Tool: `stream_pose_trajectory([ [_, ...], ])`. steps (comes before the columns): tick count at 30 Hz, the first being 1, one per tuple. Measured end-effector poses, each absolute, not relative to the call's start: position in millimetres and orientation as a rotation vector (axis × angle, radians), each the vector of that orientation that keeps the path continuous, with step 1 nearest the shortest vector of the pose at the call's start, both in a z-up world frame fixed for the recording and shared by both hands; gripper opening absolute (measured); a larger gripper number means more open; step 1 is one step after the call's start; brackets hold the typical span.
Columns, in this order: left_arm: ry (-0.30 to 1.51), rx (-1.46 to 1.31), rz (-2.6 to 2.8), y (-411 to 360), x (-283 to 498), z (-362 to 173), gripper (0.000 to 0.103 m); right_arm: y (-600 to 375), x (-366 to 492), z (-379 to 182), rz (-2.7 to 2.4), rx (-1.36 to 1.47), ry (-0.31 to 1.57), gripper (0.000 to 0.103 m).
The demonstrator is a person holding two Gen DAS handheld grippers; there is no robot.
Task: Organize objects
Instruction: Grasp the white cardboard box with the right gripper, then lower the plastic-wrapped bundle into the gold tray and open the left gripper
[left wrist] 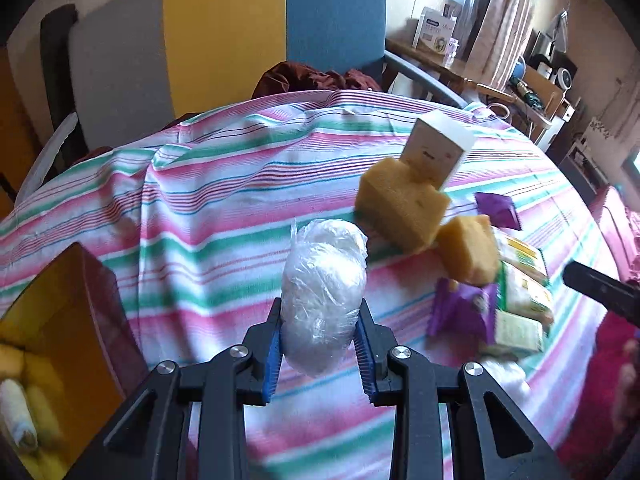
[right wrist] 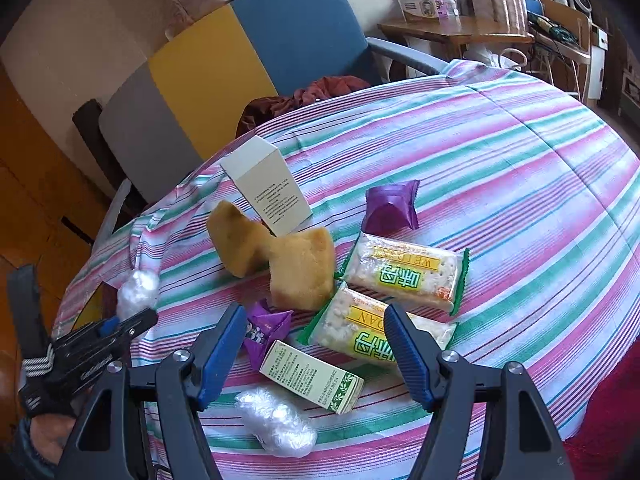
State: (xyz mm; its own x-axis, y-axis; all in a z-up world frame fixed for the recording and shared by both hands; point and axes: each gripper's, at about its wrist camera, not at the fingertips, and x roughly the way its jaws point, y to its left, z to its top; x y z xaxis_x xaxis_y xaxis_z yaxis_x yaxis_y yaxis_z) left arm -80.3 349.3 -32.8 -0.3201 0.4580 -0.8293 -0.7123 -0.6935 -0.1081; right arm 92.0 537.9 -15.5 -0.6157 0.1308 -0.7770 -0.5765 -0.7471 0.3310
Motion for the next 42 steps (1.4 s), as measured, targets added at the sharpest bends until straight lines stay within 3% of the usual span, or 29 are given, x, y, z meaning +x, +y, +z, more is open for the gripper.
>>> stream_pose_trajectory([
  [12,0.287,-1.127,2.069,295.9,-53.1,-8.1,0.032,542.9,2.7,17.4,2.505,-1.097,0.474,0.083],
  [26,0.184,-1.154,2.106,244.5,-50.4,1.6,0.032,558.9,-80.2,-19.0,2.446,-1.279,0.262,0.084],
  [27,0.182,-1.154,2.111,242.4,-50.7,2.0,0.032,559.2,-81.2,-21.6,2.452,-1.279,0.269,0.083],
  [29,0.171,-1.158,2.118,236.8,-51.5,2.0,0.032,558.7,-81.6,-24.3,2.447,-1.281,0.265,0.057],
  [42,0.083,-1.199,2.227,177.6,-52.9,2.6,0.032,557.7,-22.8,17.5,2.427,-1.039,0.295,0.053],
])
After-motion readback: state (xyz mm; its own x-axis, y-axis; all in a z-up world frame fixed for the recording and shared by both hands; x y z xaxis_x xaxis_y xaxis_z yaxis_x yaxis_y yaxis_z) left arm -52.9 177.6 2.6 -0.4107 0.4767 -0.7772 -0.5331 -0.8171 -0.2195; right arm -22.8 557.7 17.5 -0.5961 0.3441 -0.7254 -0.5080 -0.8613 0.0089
